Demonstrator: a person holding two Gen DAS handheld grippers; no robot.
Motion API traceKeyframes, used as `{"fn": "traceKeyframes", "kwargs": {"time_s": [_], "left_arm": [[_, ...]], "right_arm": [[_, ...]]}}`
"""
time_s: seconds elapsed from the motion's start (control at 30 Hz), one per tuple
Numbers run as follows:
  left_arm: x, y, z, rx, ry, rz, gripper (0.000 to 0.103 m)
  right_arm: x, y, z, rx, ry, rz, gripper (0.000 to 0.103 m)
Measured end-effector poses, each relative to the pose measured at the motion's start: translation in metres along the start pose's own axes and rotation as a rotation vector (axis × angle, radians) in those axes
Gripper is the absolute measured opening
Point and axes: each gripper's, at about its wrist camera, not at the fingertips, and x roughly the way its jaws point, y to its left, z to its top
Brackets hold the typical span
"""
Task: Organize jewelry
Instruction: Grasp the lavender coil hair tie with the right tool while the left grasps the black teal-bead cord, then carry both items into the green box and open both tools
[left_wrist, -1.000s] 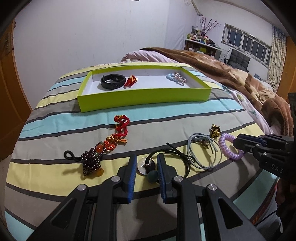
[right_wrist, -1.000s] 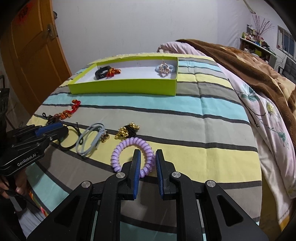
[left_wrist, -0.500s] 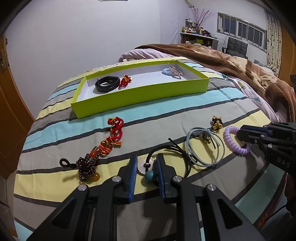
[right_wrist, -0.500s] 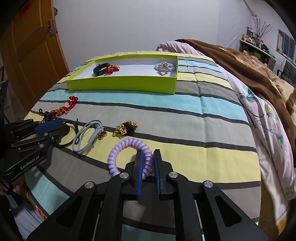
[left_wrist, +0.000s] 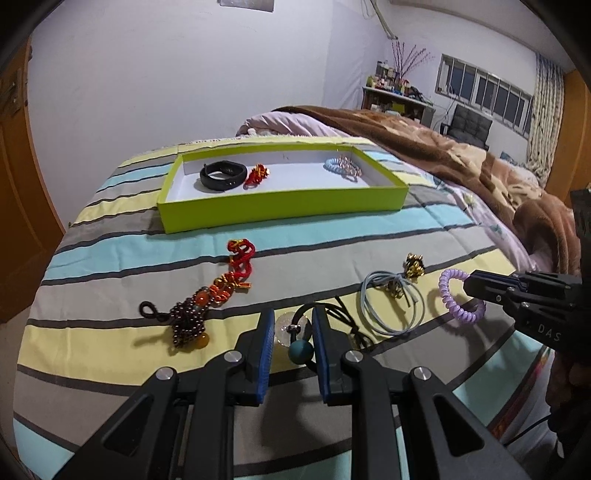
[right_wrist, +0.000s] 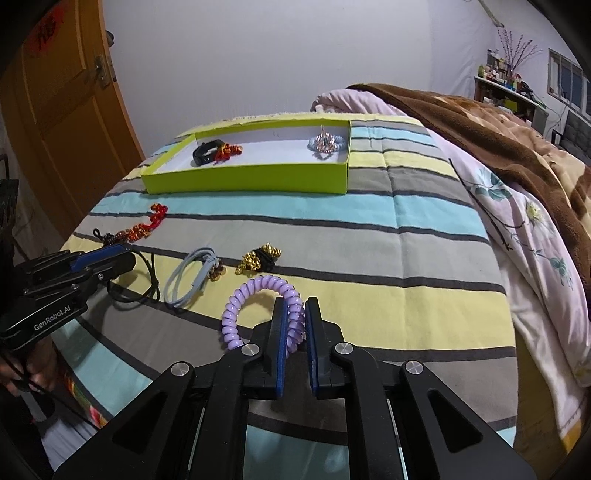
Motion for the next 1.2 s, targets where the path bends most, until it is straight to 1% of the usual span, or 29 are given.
{"fn": "traceKeyframes", "kwargs": {"time_s": [0.43, 0.77, 0.97, 1.2], "left_arm": [[-0.035, 0.002, 0.019, -0.02, -0.09, -0.008, 0.021], [-0.055, 0.007, 0.034, -0.032, -0.153, 0.001, 0.021], [-0.056, 0.011, 0.043, -0.04, -0.169, 0.007, 0.021], [-0.048, 0.016, 0.055, -0.043, -0.175, 0.018, 0.021]], "right_arm": [[-0.024, 0.008, 0.017, 0.001, -0.077, 0.016, 0.009], [-0.043, 0.019, 0.04, -0.029, -0.145, 0.02, 0.009], [-0.044, 0.023, 0.049, -0.044, -0.163, 0.021, 0.009], [-0.036, 0.026, 0.064, -0.057, -0.168, 0.017, 0.009]]}}
